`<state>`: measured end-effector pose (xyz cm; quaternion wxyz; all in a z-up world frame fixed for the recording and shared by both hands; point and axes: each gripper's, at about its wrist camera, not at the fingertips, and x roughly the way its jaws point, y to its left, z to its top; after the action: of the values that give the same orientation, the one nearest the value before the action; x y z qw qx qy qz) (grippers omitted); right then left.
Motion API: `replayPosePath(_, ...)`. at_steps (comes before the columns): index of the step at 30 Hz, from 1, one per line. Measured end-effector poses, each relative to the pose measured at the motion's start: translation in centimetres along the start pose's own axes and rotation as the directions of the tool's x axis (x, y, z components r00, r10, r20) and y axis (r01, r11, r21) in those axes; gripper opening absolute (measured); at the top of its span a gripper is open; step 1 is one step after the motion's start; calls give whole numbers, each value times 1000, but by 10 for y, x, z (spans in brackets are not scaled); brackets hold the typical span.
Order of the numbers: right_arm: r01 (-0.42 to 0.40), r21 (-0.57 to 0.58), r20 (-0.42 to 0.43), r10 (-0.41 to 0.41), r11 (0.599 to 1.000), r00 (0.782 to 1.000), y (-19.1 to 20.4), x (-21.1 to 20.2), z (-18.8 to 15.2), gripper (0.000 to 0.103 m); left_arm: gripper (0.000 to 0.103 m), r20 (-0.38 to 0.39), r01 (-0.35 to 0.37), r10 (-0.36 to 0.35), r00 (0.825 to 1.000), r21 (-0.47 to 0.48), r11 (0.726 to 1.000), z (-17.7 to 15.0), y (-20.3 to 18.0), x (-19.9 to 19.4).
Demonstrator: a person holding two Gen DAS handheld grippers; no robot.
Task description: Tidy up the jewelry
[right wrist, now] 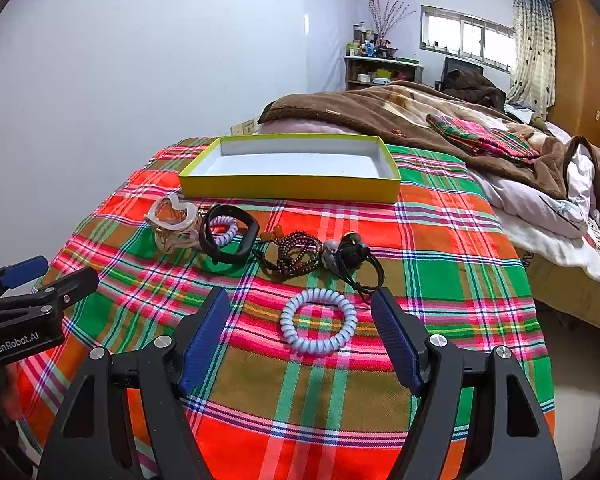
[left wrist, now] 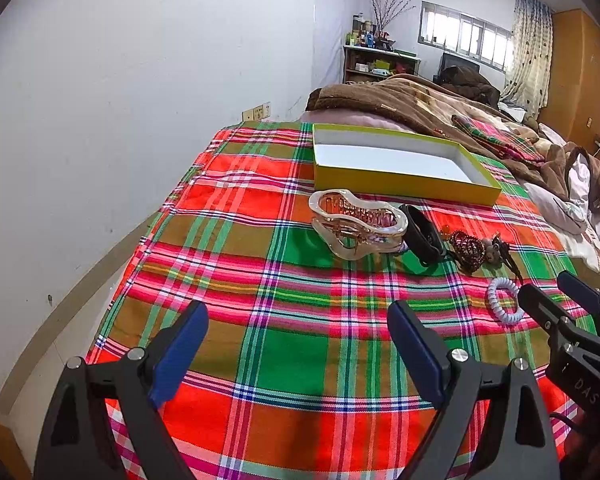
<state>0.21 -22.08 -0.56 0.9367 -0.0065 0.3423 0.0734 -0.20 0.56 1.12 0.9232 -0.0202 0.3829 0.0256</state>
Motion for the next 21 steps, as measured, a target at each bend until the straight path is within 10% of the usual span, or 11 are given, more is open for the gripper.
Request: replayPosePath(21,-167,-67,-43,165,984,985,-22,9,2,73,92,-114,162,-163,980,-13,987,16,22,24)
